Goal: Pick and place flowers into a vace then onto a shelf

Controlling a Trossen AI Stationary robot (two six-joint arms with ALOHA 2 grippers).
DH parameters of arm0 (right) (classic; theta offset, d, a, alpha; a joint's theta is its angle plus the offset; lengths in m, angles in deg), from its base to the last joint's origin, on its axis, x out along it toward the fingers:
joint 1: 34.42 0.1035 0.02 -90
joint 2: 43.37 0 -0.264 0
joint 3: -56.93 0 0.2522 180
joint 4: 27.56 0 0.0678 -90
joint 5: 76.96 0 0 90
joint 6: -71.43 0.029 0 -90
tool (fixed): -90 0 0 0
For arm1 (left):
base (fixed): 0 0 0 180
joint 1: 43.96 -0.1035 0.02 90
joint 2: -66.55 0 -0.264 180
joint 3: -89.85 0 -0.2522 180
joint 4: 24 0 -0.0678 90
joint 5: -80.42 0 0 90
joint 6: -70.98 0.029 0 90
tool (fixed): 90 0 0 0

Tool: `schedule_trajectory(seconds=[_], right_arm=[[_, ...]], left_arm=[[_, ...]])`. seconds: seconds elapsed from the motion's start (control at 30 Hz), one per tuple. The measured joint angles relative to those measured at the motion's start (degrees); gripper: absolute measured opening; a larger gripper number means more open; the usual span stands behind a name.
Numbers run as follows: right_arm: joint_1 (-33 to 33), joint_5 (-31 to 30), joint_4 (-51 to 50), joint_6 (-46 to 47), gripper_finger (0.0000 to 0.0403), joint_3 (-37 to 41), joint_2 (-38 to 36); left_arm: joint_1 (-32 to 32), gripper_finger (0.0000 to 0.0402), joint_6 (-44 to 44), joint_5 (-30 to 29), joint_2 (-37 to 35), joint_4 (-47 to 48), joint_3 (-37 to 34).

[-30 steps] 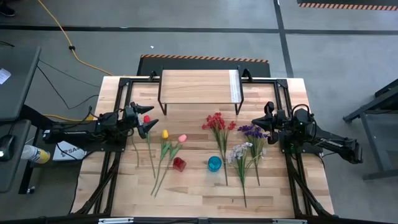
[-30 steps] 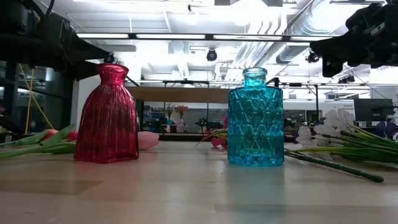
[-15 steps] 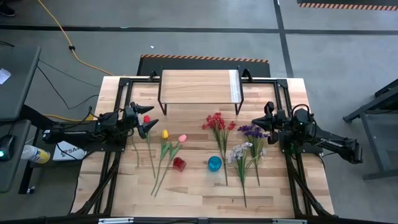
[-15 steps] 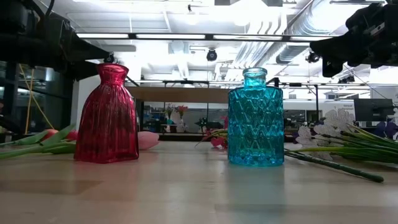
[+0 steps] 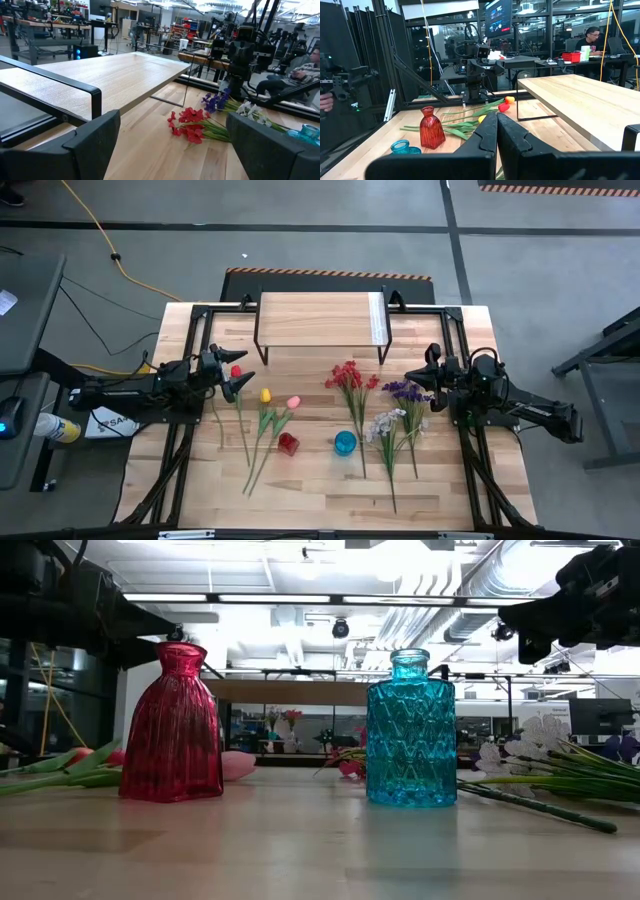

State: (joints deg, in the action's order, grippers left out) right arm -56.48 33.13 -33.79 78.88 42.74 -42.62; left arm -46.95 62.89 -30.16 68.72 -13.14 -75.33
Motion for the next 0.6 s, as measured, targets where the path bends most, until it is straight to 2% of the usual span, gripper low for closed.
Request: schedule_trajectory(seconds=[0.1,0.23,0.33,0.47,0.6], right_arm=[[-0.01,-0.01,0.0,0.01,0.0,0.0,-0.01],[0.0,-0.02,0.0,0.01,0.0,-0.01,-0.01],[0.0,-0.02,0.0,0.02,0.0,-0.02,-0.02],[0.0,-0.24,0.01,0.01,0.0,-0.01,-0.01],[-0.02,-4.27,3.72,1.17,0.0,-0.02,-0.02]], left_arm=[[0.0,0.0397,-4.91,0.05,-0.02,-0.54,0.03],[0.0,0.0397,-17.51,1.2,-0.04,-0.34,2.2],[0.0,0.0397,-20.53,6.66,-0.04,-0.2,6.16],[0.04,0.0397,-18.35,16.8,-0.02,3.93,14.97],[0.02,0.0397,-17.86,17.45,2.17,19.3,28.36]])
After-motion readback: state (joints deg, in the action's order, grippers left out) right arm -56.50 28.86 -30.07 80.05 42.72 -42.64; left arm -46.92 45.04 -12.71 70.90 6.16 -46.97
